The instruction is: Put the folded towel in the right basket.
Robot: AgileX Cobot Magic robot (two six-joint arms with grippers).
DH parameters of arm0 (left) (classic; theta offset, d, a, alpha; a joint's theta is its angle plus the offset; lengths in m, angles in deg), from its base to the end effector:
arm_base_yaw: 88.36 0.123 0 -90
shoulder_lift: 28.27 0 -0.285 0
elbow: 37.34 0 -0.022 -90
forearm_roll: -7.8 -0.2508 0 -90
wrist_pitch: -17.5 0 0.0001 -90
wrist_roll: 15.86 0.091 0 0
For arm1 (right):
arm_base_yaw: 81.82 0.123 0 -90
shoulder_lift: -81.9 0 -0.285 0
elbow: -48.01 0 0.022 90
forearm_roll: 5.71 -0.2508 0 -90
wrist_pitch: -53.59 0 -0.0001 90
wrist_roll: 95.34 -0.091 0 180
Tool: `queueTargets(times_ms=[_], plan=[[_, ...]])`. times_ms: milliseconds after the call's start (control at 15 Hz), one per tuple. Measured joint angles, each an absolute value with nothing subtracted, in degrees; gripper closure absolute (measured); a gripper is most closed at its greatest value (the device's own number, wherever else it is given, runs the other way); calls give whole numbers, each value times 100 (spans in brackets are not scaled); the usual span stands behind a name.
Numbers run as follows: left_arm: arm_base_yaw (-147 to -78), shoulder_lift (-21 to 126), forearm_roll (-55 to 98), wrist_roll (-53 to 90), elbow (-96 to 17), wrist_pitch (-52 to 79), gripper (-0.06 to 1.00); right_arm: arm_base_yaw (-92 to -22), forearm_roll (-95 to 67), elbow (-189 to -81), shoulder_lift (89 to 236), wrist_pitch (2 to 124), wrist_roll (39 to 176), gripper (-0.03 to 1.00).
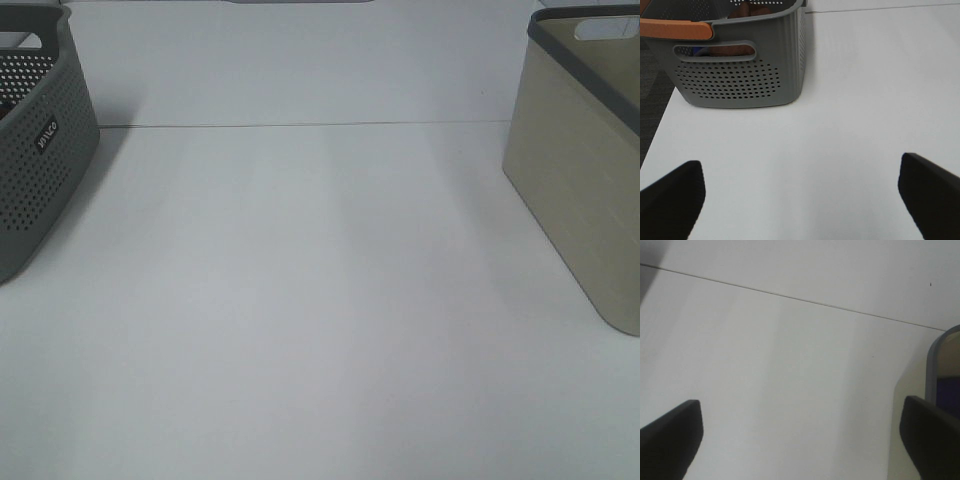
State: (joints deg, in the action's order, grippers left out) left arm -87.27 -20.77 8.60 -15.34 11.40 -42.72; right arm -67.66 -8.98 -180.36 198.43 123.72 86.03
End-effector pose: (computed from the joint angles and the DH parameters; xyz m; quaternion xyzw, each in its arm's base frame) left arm -0.0048 -0.0012 0.2772 -0.0040 0.8501 0.0004 0.5265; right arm 0.3986 0.1056 0.4238 -0.1267 0.9255 0.0680 0.3505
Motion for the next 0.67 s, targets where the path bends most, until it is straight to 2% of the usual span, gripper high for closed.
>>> queueTargets(times_ms=[200,400,667], plan=[[-8727,-2077,860,-1534,1140,-4272,-5,-6709,-898,-17194,19041,12349,8552,-1],[-8727,-2077,860,-1534,1140,-4272,-5,-6703,-858,-14982,17121,12355,8523,-1],[-8727,-2077,860,-1534,1140,-4272,-5,-6703,-520,-13006,15053,12355,8179,-1]])
